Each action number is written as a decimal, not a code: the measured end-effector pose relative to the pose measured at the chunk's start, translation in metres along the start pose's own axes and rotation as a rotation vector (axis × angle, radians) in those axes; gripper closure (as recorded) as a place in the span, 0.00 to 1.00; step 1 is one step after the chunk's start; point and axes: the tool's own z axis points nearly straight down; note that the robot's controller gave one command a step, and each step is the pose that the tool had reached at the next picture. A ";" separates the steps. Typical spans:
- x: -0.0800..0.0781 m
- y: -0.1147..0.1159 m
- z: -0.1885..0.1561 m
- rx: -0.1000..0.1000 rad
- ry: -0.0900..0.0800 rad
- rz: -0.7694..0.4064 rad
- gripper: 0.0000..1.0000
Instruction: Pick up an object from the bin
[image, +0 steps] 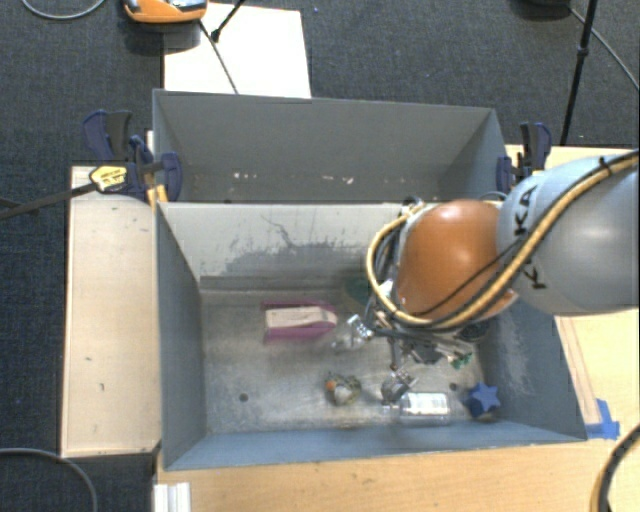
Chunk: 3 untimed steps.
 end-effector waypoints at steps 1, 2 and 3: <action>-0.023 0.045 0.028 -0.004 0.001 -0.269 0.00; 0.013 0.045 0.000 -0.006 0.005 -0.317 0.00; -0.028 -0.034 0.029 -0.006 0.001 -0.185 0.00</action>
Offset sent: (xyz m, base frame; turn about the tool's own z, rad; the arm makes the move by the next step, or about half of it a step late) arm -0.0093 0.0493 -0.0301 -0.2701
